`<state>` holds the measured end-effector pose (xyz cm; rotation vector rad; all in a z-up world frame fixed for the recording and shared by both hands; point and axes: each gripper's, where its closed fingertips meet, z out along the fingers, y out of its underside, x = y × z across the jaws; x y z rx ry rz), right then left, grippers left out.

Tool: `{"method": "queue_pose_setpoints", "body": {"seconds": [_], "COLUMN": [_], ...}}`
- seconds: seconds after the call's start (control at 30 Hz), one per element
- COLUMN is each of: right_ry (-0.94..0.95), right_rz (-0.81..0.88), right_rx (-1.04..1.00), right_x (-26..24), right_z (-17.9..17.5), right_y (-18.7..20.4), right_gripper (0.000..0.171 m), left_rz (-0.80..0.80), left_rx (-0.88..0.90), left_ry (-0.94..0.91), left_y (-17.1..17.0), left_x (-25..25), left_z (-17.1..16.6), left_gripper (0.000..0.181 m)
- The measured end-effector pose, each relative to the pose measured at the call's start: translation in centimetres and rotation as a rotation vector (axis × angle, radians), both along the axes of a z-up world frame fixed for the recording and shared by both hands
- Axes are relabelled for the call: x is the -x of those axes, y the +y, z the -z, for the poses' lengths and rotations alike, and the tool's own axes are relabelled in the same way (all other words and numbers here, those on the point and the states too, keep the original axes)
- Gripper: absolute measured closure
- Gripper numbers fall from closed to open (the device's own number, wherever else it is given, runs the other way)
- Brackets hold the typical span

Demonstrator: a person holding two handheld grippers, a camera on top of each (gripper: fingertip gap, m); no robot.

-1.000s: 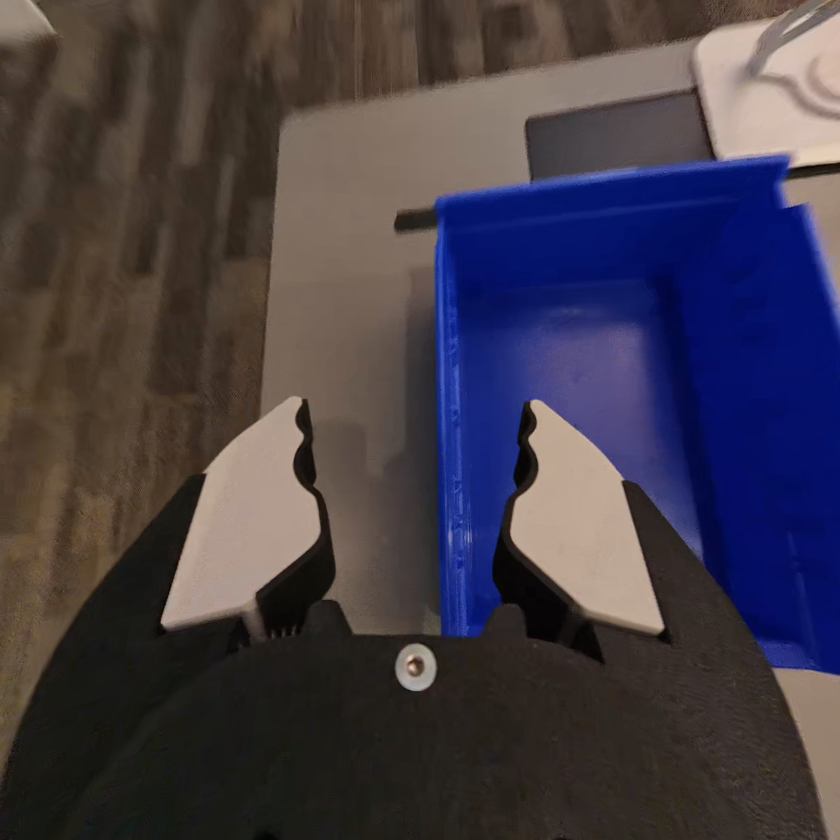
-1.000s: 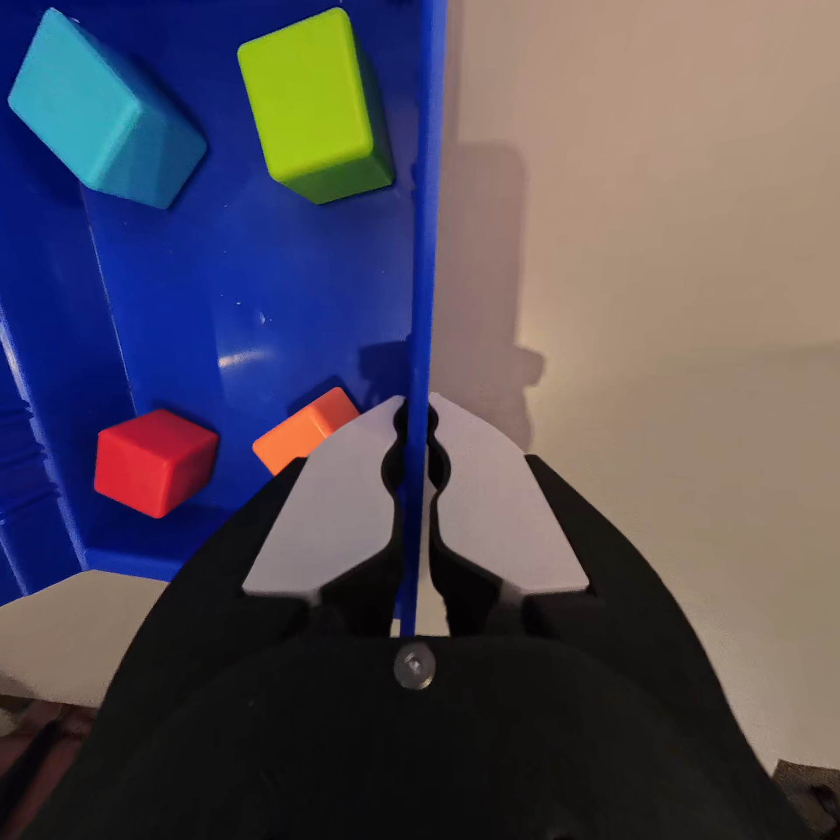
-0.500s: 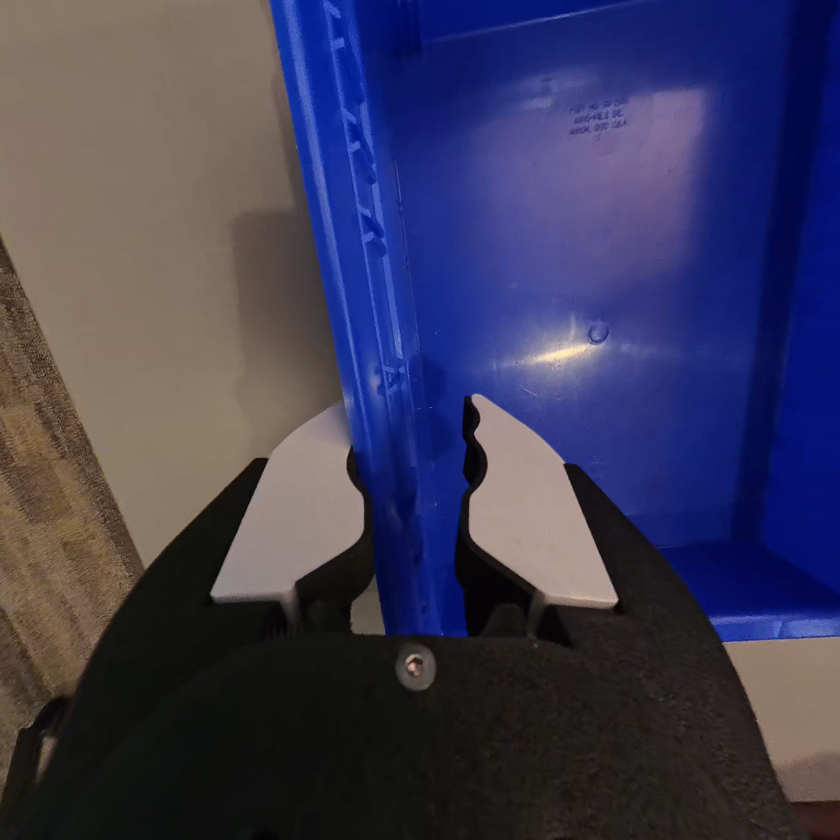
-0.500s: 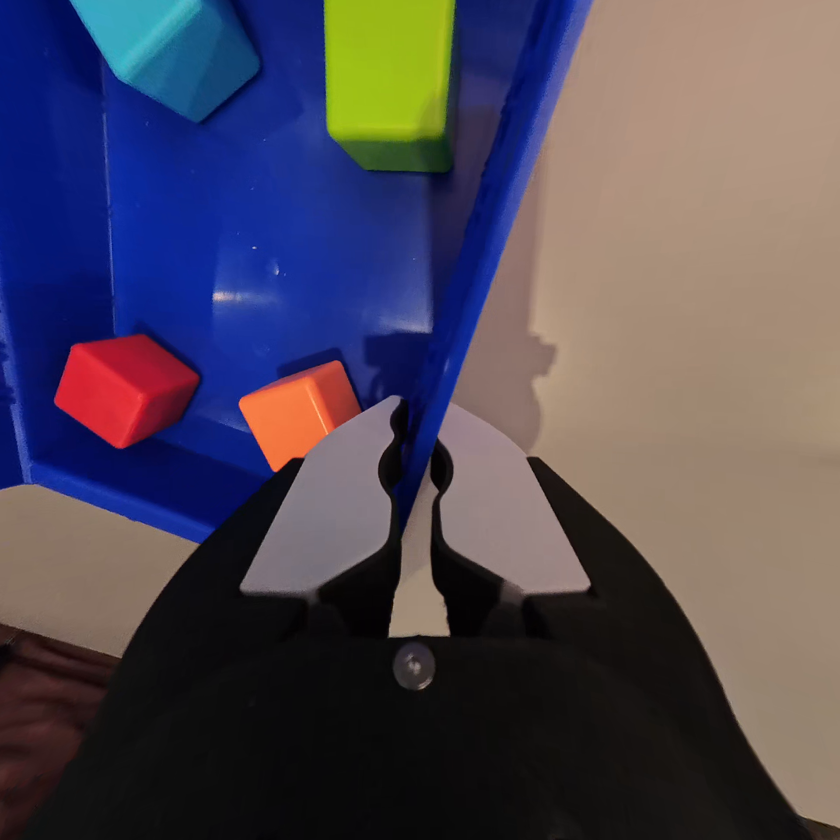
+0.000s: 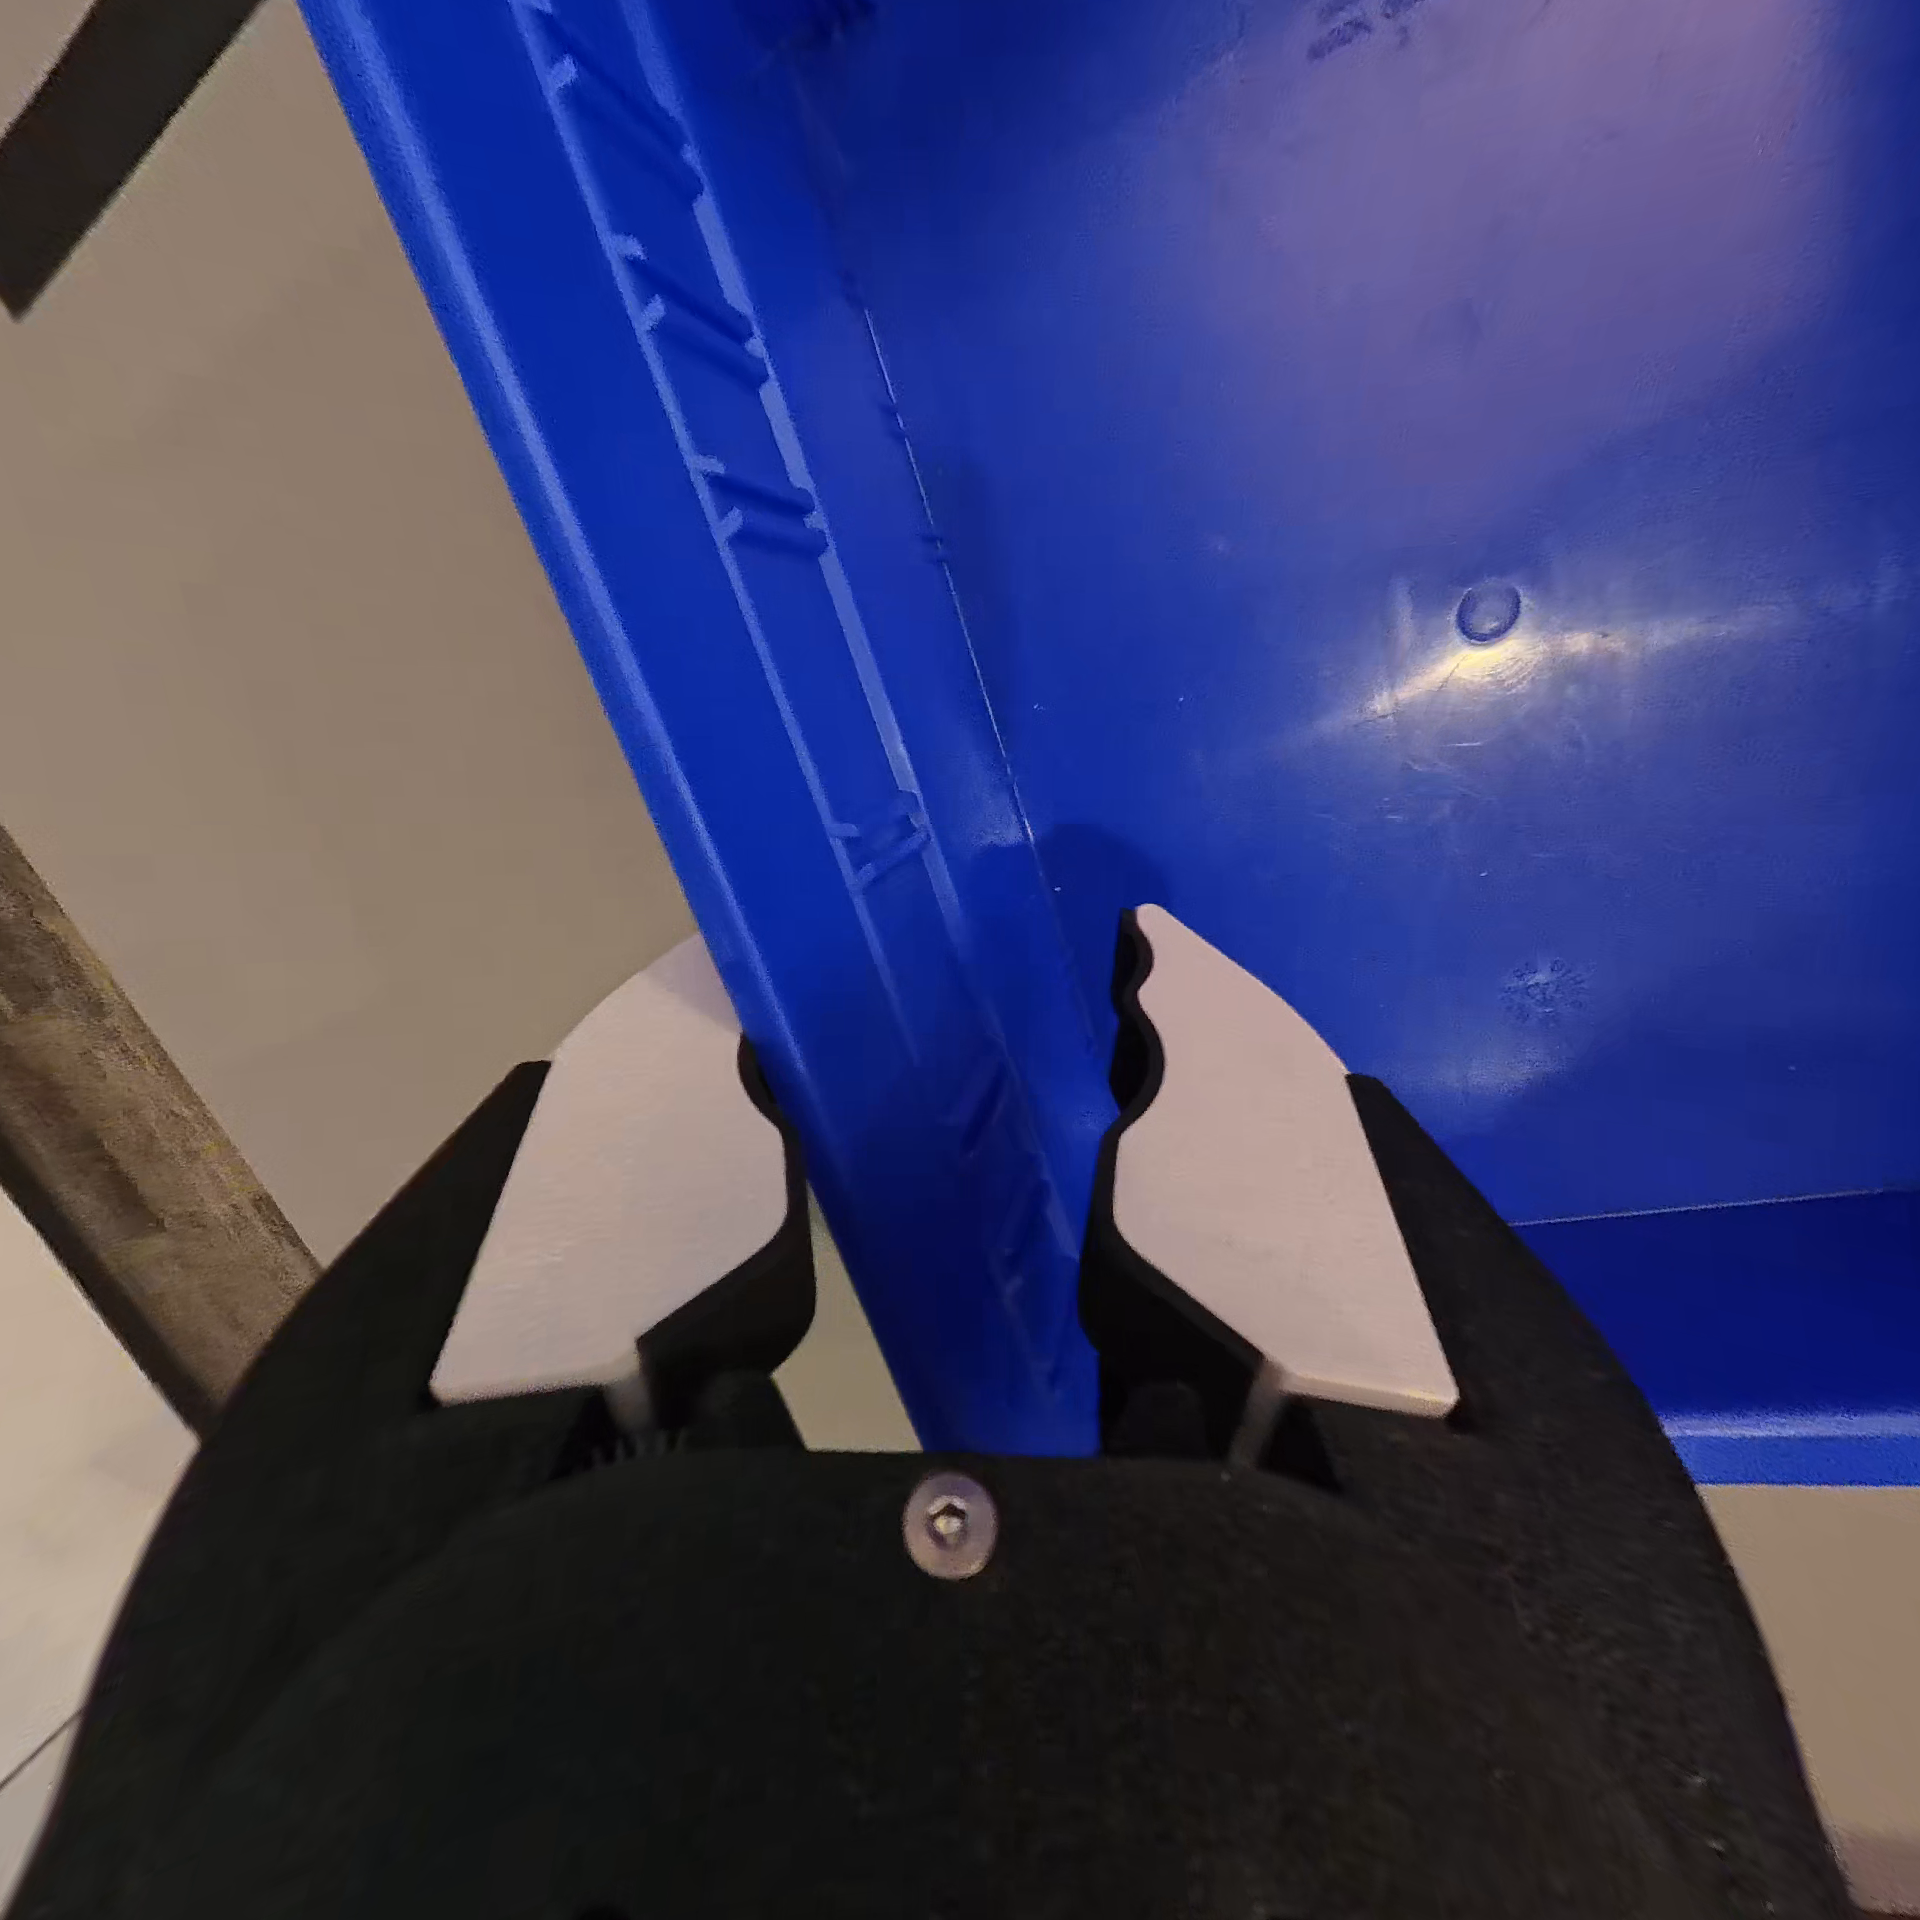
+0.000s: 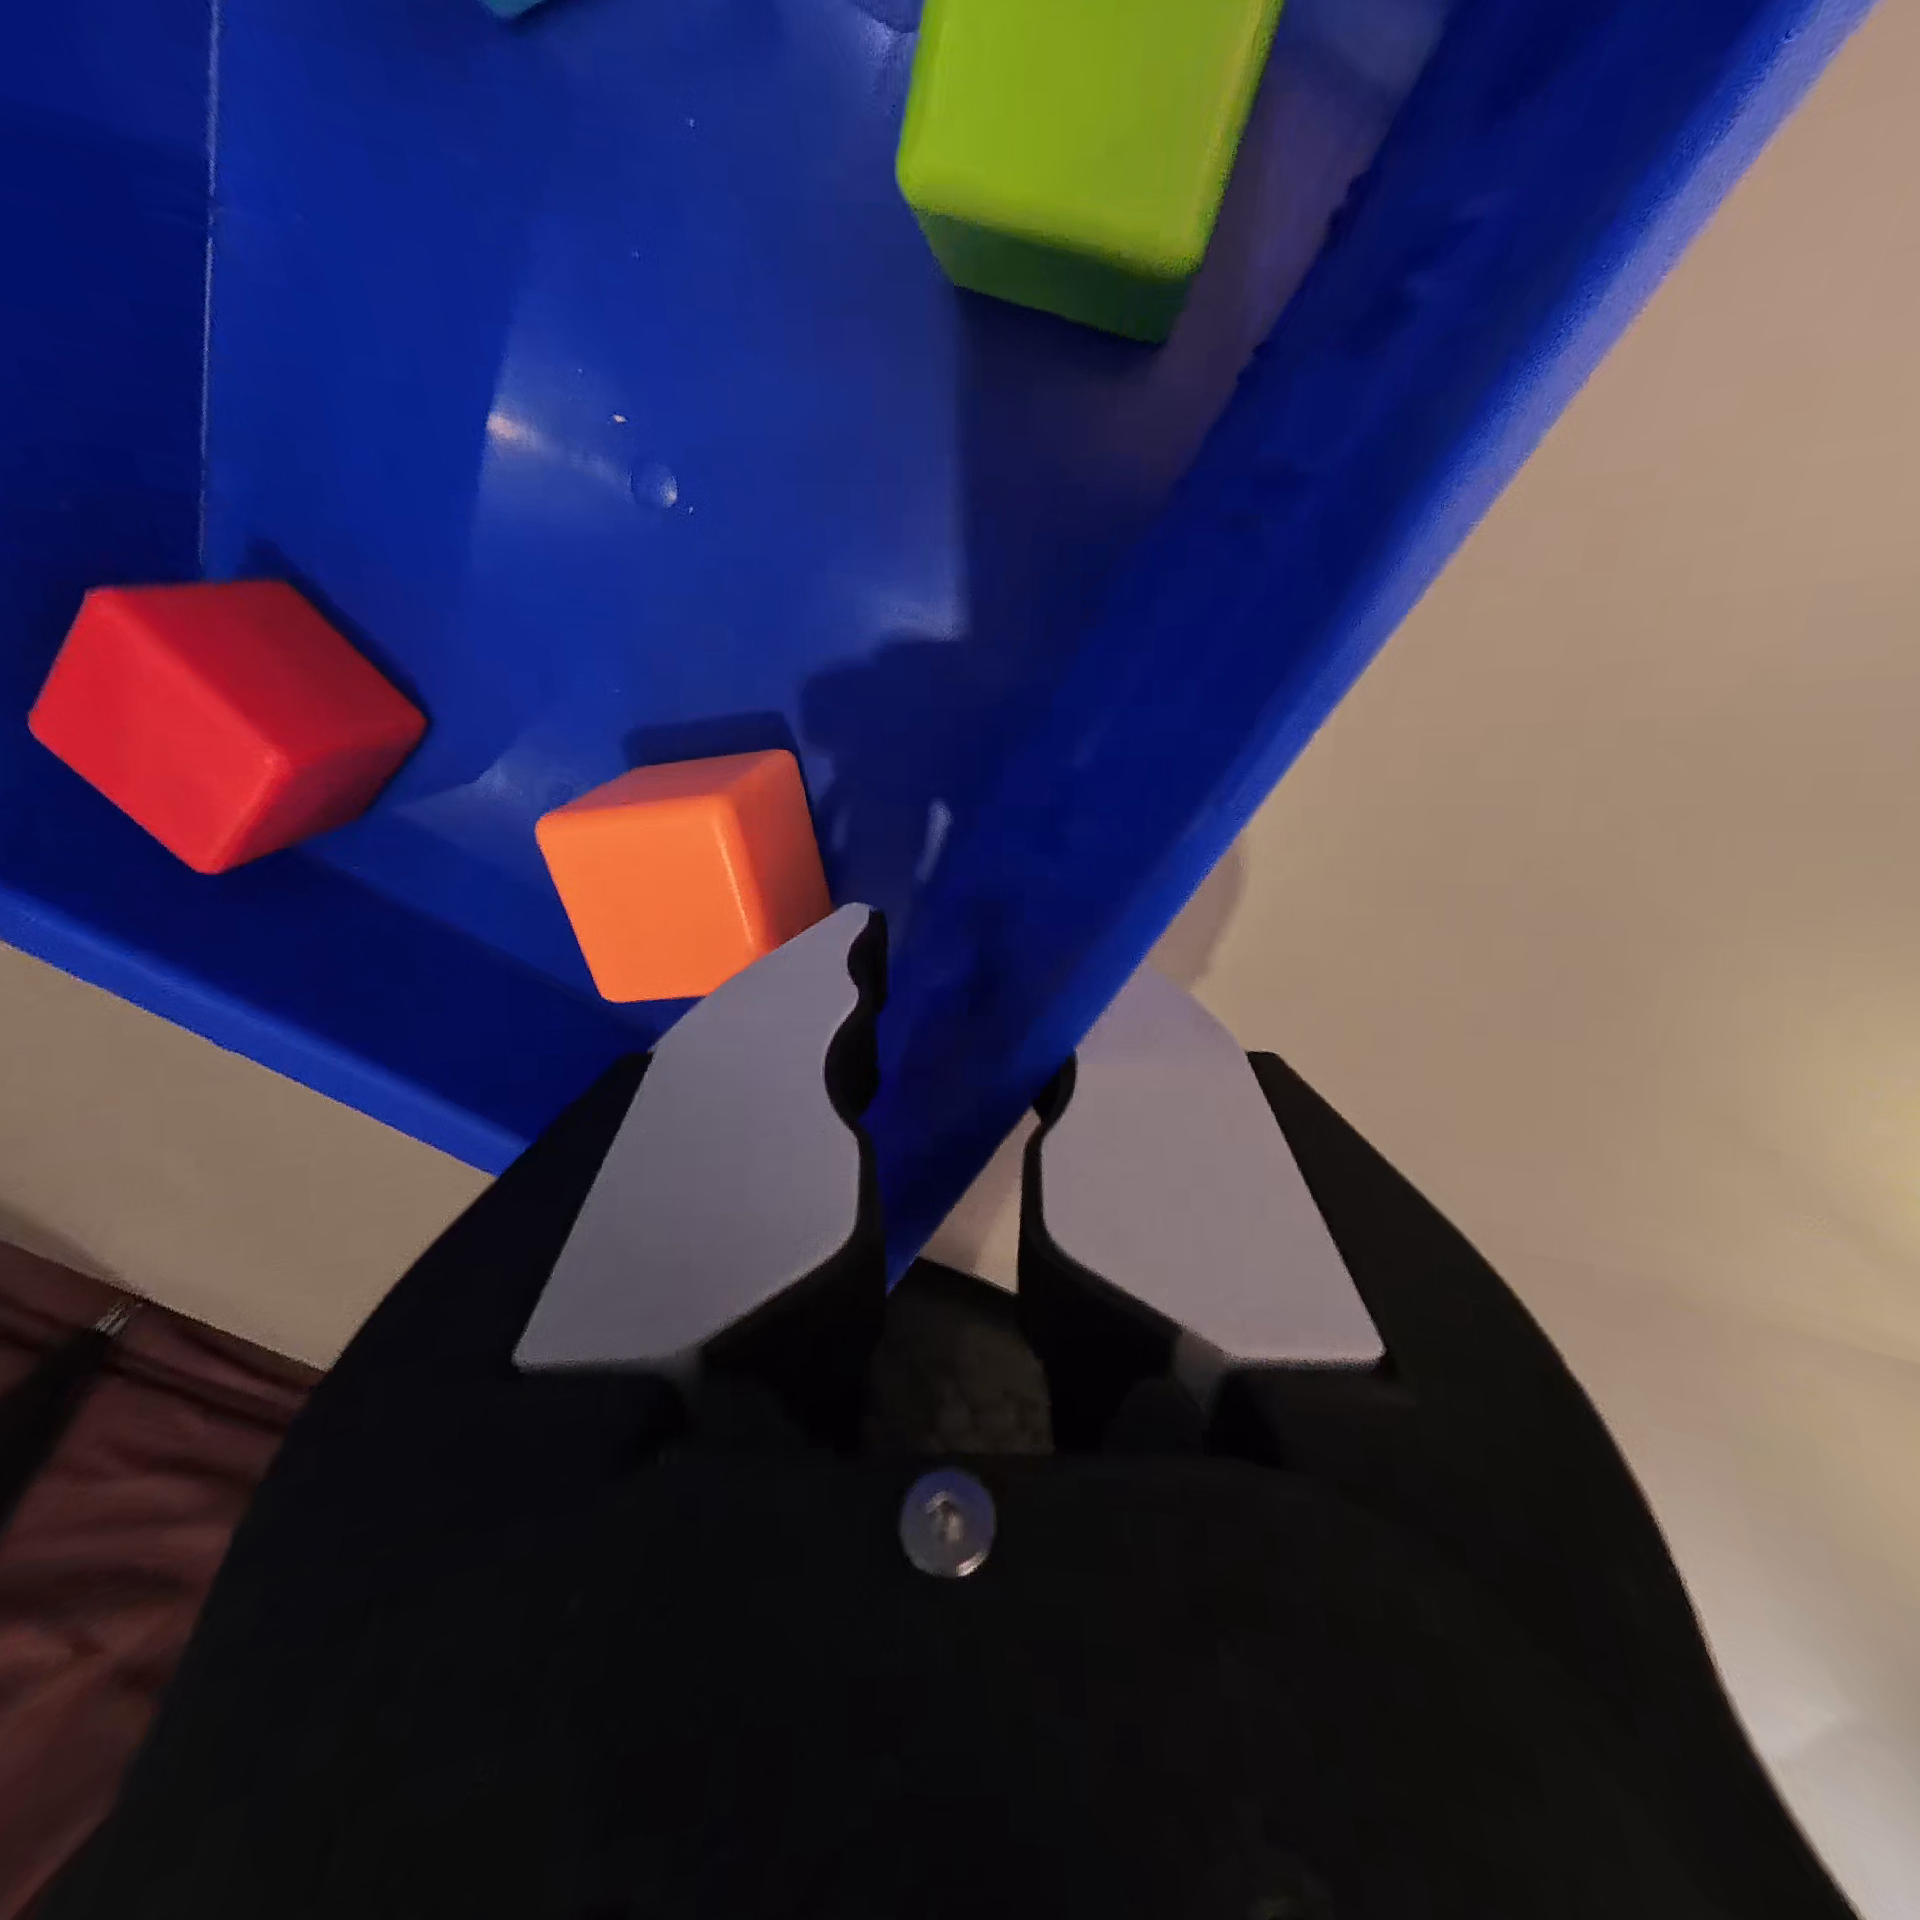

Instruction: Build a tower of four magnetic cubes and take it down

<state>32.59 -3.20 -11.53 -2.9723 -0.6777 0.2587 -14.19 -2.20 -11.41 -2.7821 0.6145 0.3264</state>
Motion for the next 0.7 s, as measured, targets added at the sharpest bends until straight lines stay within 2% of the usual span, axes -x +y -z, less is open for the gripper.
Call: {"method": "queue_pose_setpoints", "body": {"seconds": [0.1,0.27,0.53,0.7], "right_ry": [-0.073,-0.165,-0.177,-0.158], "right_rz": [-0.016,0.054,0.083,0.109], "right_rx": [-0.044,-0.117,-0.104,-0.066], "right_x": [0.9,0.3,0.0,0.0], "right_z": [0.3,1.1,2.0,2.4], "right_y": [0.7,3.1,3.8,3.9], "right_gripper": [0.146,0.144,0.142,0.145], "left_rz": [0.020,0.047,0.114,0.110], "left_rx": [-0.021,-0.026,-0.006,-0.003], "left_ry": [-0.014,-0.032,-0.012,-0.006], "left_y": [0.3,0.2,-0.7,-0.8], "left_x": [-1.2,-2.7,-5.3,-5.7], "left_z": [0.0,0.0,0.2,0.3], "left_gripper": [0.123,0.121,0.118,0.106]}}
